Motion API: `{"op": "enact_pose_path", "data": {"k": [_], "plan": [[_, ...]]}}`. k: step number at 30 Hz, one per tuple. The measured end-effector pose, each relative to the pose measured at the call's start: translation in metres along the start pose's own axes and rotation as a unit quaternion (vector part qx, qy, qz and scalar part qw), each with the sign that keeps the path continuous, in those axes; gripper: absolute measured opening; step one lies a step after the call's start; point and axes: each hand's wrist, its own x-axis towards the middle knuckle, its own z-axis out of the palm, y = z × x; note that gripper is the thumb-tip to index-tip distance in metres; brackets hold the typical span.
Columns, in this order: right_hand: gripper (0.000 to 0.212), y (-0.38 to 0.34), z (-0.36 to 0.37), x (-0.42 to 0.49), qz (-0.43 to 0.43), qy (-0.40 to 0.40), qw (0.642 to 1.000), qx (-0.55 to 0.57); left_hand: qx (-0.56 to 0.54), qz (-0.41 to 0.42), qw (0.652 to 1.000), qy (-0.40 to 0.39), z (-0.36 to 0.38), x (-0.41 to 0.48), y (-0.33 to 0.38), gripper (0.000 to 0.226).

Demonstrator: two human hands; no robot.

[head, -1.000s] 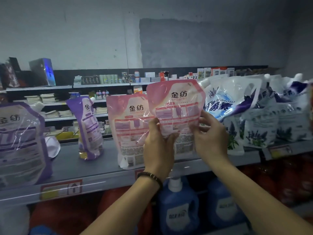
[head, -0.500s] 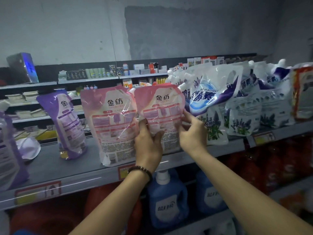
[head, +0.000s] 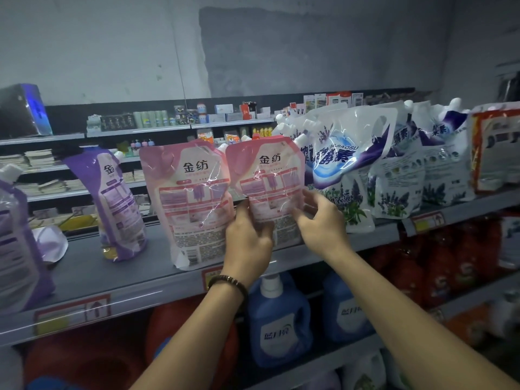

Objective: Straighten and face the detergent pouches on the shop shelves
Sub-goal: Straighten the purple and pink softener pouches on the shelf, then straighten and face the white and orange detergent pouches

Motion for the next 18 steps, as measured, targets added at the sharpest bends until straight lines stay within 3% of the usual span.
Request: {"op": "enact_pose_path", "data": {"k": [5,9,14,18], "plan": [[0.041,0.007,-0.015,-0.043,0.035,0.004,0.999,0.012,0.006,0.006,1.000,0.007,-0.011,-0.026,0.008,0.063],[0.030,0.001,-0.030,-0.080,0.075,0.024,0.996,0.041,0.016,0.024,1.000,0.009,-0.024,-0.050,0.013,0.059],[0.024,-0.009,-0.055,-0.113,0.110,0.042,0.993,0.029,-0.122,-0.027,0.989,-0.083,-0.028,-0.076,0.020,0.034],[0.024,-0.005,-0.080,-0.155,0.146,0.067,0.987,0.013,-0.226,-0.094,0.949,-0.198,-0.005,-0.109,0.032,0.027]]}}
